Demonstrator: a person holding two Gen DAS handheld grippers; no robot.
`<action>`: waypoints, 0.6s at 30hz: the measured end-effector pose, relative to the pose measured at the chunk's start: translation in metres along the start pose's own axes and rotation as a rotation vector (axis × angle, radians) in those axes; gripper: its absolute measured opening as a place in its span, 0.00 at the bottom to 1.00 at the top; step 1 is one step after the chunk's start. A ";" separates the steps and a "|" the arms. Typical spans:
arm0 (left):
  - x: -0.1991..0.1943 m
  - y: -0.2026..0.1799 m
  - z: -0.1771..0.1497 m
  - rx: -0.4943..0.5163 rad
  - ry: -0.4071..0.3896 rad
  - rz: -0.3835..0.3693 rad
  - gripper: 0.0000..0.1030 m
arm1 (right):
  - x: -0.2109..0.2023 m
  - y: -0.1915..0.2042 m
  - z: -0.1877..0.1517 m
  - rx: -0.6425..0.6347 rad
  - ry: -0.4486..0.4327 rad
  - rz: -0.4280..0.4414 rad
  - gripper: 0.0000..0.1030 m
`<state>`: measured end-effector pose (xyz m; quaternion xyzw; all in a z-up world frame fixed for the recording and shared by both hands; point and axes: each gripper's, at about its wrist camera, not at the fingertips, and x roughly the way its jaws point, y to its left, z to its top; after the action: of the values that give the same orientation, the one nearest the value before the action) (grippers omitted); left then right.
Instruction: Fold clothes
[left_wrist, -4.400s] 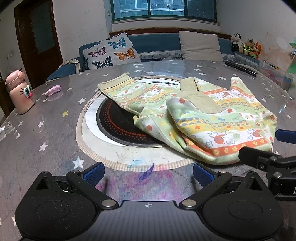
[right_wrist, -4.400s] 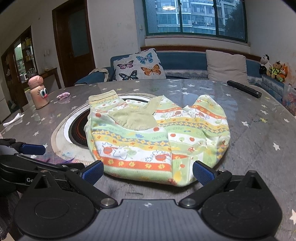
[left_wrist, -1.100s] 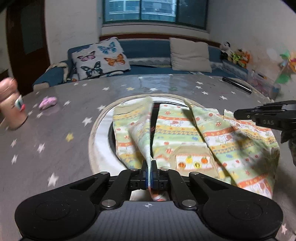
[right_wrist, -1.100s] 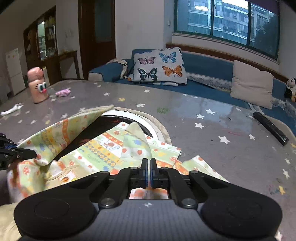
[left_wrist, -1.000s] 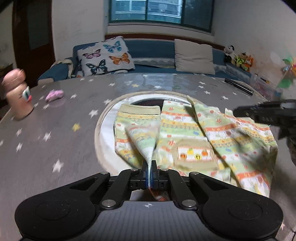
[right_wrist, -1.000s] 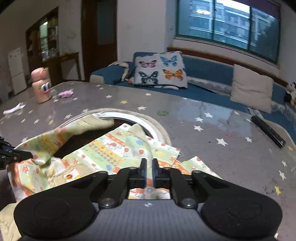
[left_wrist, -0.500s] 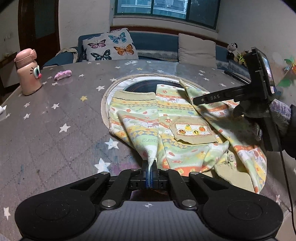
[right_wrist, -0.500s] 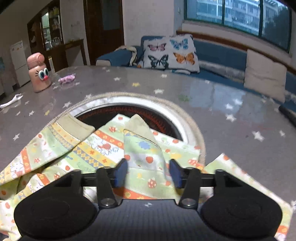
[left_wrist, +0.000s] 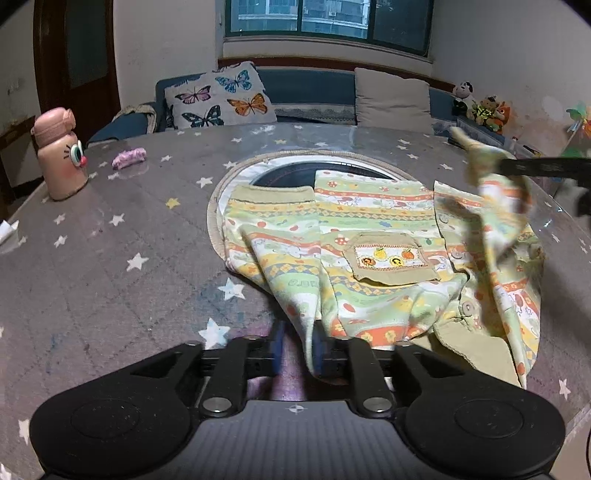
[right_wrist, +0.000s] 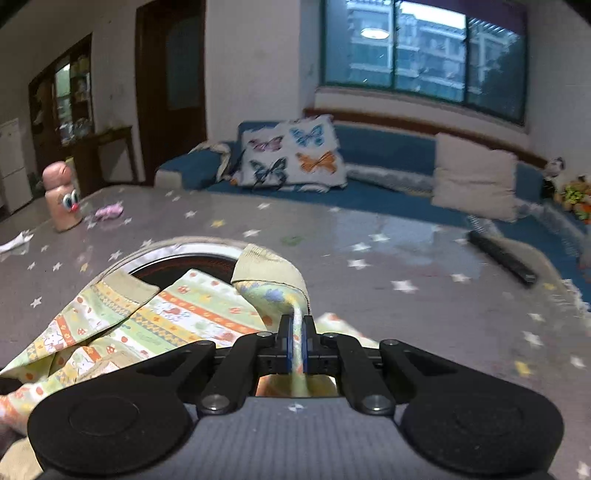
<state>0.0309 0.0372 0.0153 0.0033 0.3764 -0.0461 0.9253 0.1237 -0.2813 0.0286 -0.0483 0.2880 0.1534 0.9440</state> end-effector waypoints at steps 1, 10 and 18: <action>-0.002 0.000 0.000 0.004 -0.007 0.003 0.30 | -0.011 -0.006 -0.003 0.009 -0.009 -0.011 0.04; -0.006 -0.001 0.004 0.044 -0.020 0.003 0.36 | -0.106 -0.054 -0.061 0.110 -0.020 -0.167 0.04; -0.013 -0.005 0.003 0.091 -0.029 -0.013 0.43 | -0.143 -0.086 -0.117 0.232 0.059 -0.317 0.10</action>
<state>0.0231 0.0335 0.0269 0.0422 0.3604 -0.0694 0.9293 -0.0236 -0.4214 0.0113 0.0115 0.3200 -0.0326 0.9468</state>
